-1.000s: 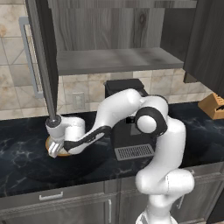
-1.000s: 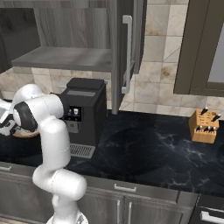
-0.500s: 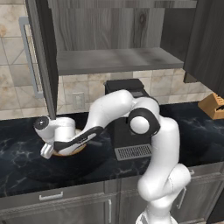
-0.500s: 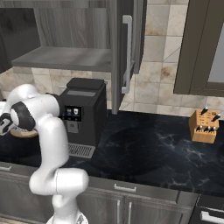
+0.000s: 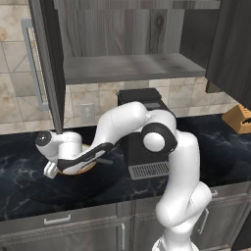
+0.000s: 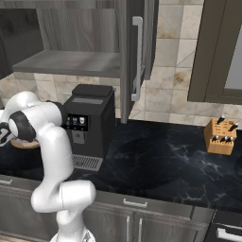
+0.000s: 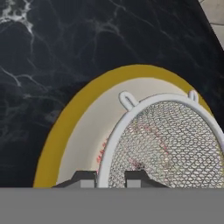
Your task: Open the cabinet and setup a tea strainer by placing it in the bowl upright.
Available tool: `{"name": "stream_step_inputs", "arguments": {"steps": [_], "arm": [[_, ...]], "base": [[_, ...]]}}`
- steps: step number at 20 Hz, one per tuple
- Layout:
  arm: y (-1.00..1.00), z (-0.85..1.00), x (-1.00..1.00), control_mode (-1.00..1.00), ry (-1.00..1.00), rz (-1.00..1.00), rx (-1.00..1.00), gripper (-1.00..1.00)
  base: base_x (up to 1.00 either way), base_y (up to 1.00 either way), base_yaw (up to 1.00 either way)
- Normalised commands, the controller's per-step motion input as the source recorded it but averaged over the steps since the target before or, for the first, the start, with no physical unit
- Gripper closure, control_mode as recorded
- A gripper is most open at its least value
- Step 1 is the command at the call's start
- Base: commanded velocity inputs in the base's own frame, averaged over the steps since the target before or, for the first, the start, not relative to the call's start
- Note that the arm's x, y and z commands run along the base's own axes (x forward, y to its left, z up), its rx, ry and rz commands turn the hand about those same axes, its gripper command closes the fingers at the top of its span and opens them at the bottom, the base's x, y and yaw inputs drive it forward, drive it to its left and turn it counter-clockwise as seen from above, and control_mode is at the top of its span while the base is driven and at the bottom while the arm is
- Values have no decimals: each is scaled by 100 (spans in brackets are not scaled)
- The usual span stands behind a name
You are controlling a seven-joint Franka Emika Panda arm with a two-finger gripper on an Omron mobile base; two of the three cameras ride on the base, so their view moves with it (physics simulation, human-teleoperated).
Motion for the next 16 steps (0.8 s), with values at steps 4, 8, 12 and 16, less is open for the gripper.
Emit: {"name": "stream_step_inputs", "arguments": {"steps": [4, 8, 12, 16], "arm": [[-6, -1, 3, -100, -2, 0, 0, -100], [-11, 0, 3, -100, -3, 0, 0, -100], [-3, 0, 0, -100, -1, 0, 0, -100], [0, 2, 0, -100, 0, 0, 0, -100]], "base": [[0, 0, 0], [0, 0, 0], [0, 0, 0], [0, 0, 0]]}}
